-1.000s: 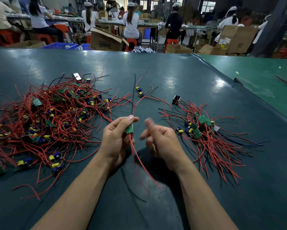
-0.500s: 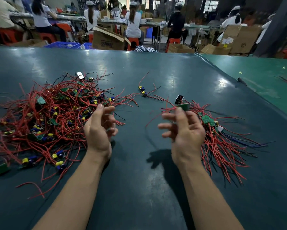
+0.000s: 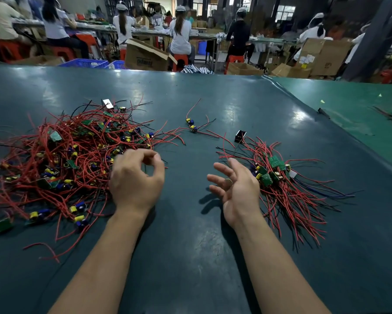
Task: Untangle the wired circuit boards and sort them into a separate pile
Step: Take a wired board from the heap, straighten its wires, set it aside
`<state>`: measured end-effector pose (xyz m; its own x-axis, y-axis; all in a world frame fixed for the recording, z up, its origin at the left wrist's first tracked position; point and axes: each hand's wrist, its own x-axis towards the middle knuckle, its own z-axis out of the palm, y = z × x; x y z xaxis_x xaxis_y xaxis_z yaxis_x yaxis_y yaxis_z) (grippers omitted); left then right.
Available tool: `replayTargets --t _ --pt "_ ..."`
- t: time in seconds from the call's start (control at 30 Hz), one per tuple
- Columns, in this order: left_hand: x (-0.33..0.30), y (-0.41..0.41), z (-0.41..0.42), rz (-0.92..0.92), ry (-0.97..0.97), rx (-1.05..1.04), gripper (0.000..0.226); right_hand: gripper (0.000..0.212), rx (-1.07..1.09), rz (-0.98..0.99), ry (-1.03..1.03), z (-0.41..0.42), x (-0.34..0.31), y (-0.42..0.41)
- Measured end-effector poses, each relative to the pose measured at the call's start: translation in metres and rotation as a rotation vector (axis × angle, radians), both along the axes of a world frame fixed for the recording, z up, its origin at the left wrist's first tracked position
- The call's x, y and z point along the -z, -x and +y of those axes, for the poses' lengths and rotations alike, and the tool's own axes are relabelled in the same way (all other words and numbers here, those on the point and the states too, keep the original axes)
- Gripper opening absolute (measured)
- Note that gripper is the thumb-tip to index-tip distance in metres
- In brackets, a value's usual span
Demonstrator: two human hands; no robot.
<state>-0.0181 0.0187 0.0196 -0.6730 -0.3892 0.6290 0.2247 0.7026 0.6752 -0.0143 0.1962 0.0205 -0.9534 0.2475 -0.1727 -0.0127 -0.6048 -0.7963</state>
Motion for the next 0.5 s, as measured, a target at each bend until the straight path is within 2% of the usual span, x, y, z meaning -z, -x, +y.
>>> replayTargets --t 0.03,0.07,0.13,0.23,0.37,0.5 --pt "-0.001 0.0 -0.006 -0.004 0.144 -0.118 0.013 0.014 -0.006 0.01 -0.035 -0.002 0.001 0.0" --pt "-0.002 0.0 -0.012 -0.044 0.2 -0.218 0.018 0.013 -0.011 0.022 -0.051 -0.004 0.002 0.001" --pt "-0.001 0.0 -0.025 -0.239 0.189 -0.38 0.03 0.011 -0.024 0.031 -0.058 -0.004 0.002 0.001" --pt "0.001 -0.002 -0.036 -0.508 0.17 -0.476 0.035 0.01 -0.041 0.037 -0.077 -0.004 0.001 0.0" --pt "0.002 0.002 -0.042 -0.522 0.173 -0.49 0.041 0.011 -0.062 0.055 -0.109 -0.005 0.0 -0.003" --pt "0.002 0.006 -0.049 -0.531 0.124 -0.521 0.036 0.013 -0.077 0.062 -0.122 -0.003 0.0 -0.004"
